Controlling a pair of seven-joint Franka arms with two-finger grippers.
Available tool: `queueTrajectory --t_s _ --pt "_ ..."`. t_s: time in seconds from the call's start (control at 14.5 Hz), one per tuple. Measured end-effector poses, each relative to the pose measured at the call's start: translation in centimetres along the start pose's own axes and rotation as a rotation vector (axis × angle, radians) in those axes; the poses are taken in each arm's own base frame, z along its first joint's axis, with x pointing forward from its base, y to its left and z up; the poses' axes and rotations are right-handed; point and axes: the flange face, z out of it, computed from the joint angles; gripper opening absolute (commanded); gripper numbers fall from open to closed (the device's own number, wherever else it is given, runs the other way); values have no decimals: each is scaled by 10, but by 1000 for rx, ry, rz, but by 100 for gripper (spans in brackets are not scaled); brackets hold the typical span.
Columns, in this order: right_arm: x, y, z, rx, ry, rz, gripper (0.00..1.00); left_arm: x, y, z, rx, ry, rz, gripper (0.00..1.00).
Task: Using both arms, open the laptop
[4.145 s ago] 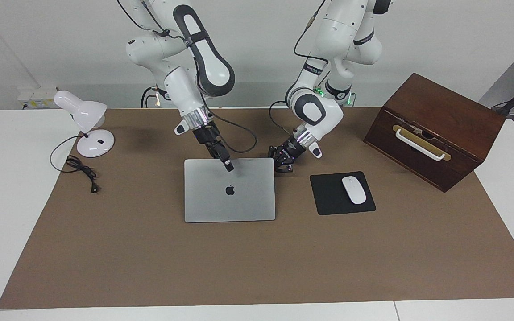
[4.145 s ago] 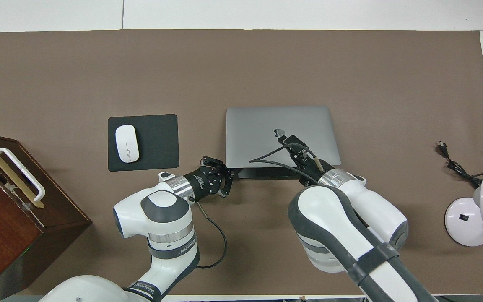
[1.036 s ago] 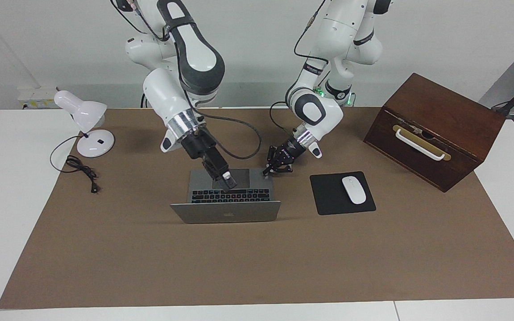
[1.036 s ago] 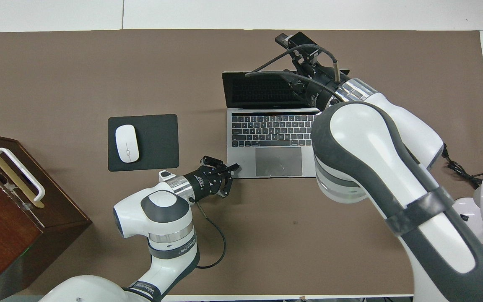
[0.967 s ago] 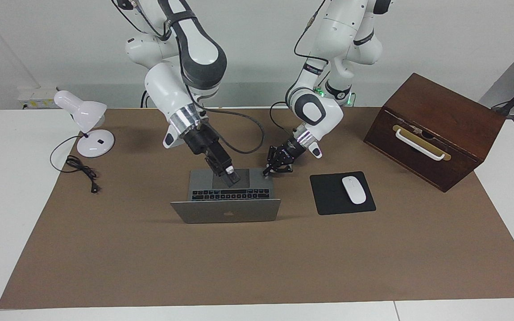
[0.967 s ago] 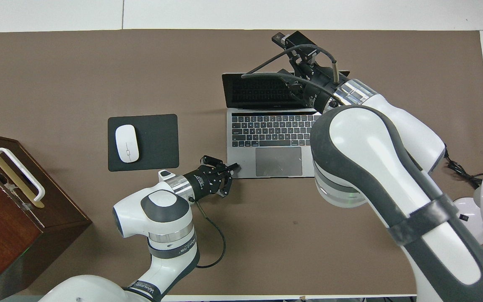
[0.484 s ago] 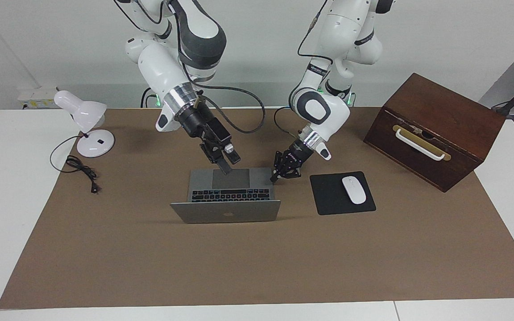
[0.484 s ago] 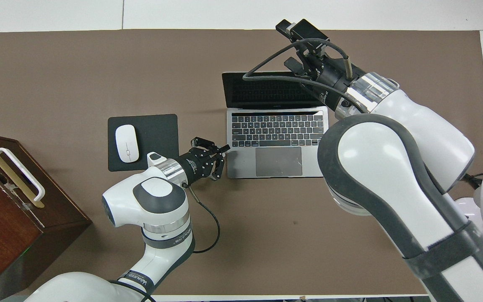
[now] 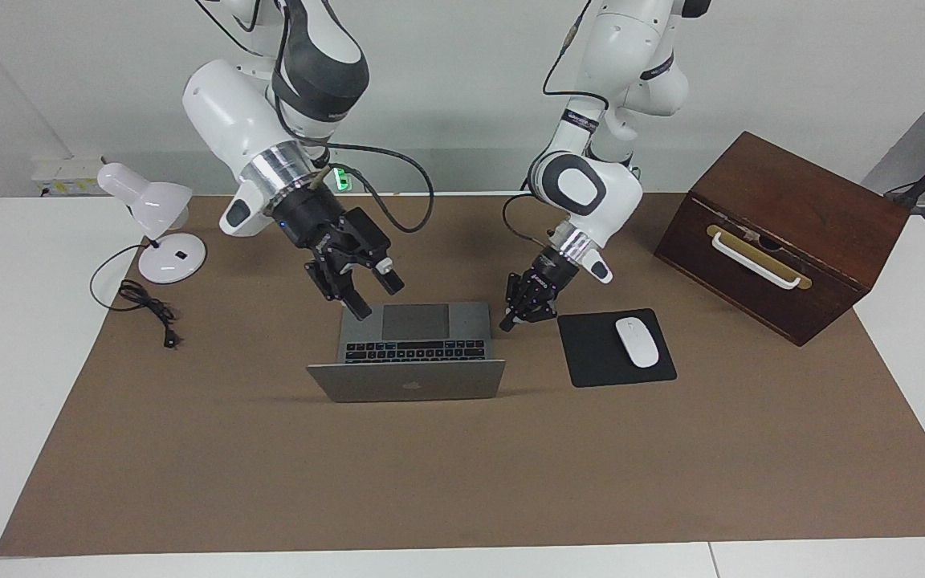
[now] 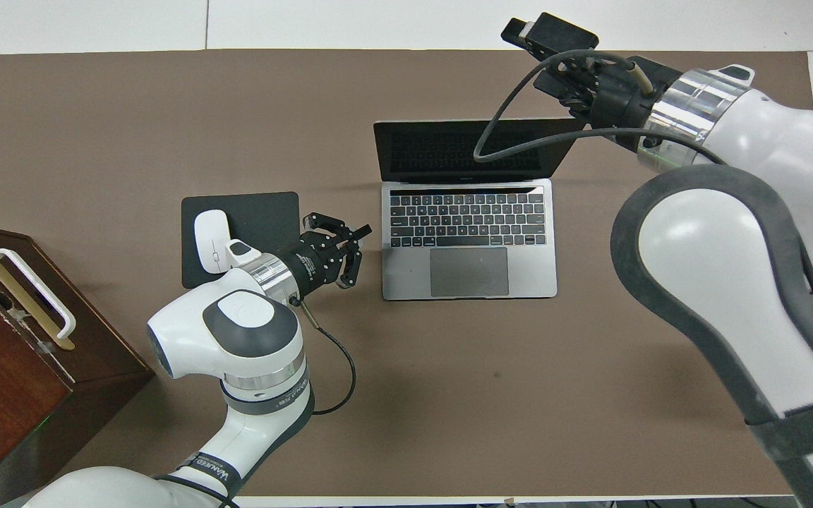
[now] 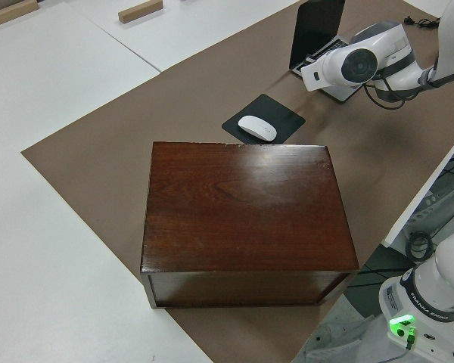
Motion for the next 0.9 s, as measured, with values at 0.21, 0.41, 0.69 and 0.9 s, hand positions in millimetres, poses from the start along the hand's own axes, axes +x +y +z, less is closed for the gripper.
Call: queueTrajectory --t_s 0.21,0.41,0.69,0.9 --pt "12 10 -12 -117 -76 -133 100 8 24 -14 -37 11 66 0" --pt "25 19 -33 -264 -195 -254 100 16 64 -31 -69 46 181 0" --pt "33 33 -69 -491 -363 -356 100 21 133 -60 -116 113 382 0" --pt "31 37 -104 -637 -435 -396 100 27 186 -83 -131 198 567 0"
